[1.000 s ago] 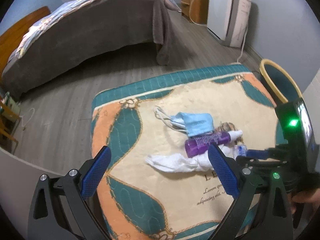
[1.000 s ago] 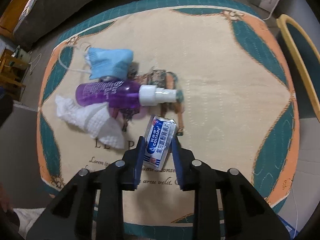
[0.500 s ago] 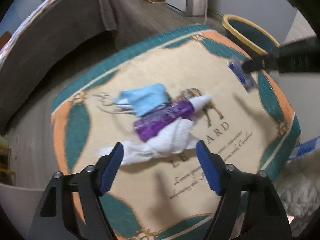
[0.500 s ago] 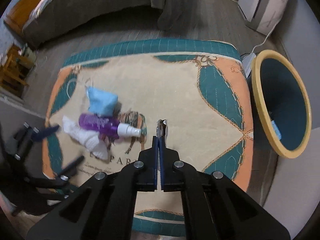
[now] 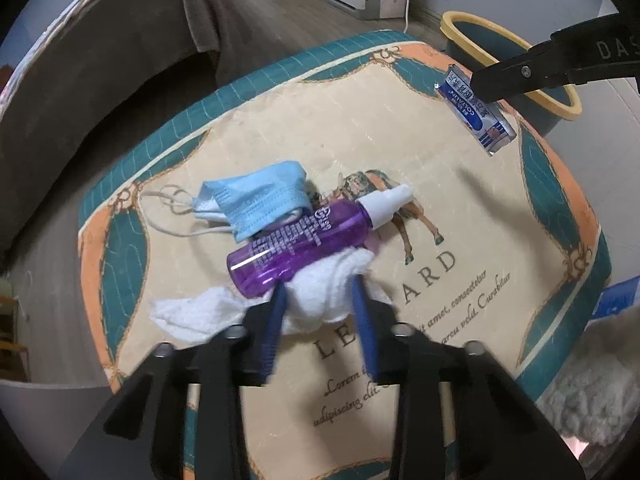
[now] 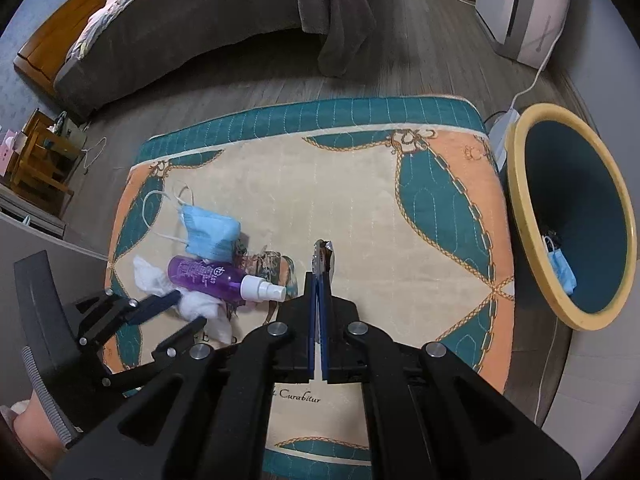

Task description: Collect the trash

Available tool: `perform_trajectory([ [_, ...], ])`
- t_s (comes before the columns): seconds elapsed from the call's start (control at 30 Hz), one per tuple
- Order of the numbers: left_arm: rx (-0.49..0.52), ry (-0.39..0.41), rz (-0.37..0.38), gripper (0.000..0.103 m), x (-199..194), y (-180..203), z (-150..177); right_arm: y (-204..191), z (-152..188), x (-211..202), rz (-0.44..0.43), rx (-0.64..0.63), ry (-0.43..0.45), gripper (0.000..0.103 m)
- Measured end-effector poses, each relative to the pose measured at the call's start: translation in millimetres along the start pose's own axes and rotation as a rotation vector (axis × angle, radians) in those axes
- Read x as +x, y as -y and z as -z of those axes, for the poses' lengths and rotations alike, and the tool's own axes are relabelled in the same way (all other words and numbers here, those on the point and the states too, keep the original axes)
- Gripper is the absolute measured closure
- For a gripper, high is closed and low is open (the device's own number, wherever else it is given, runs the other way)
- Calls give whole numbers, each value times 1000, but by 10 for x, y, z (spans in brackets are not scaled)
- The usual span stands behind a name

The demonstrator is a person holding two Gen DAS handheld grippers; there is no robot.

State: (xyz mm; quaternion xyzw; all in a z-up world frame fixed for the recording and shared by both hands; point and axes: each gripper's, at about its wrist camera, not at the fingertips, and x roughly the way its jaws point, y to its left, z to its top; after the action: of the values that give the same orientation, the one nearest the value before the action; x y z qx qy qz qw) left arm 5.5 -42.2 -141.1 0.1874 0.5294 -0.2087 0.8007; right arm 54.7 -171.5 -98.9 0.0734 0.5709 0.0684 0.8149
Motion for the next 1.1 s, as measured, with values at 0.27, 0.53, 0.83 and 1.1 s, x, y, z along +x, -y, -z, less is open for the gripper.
perform_trajectory([
  [0.27, -24, 49, 10, 99, -159, -17, -55, 25, -67, -163, -13, 5, 47, 102],
  [0.53, -75, 160, 45, 99, -468, 10, -242, 142, -155, -468, -28, 16, 130, 102],
  [0.83, -129, 287, 106, 99, -797, 70, -491, 451, -267, -859, 7, 6, 235, 102],
  [1.1, -125, 290, 128, 99, -776, 274, -746, 832, -277, -918, 24, 34, 243, 102],
])
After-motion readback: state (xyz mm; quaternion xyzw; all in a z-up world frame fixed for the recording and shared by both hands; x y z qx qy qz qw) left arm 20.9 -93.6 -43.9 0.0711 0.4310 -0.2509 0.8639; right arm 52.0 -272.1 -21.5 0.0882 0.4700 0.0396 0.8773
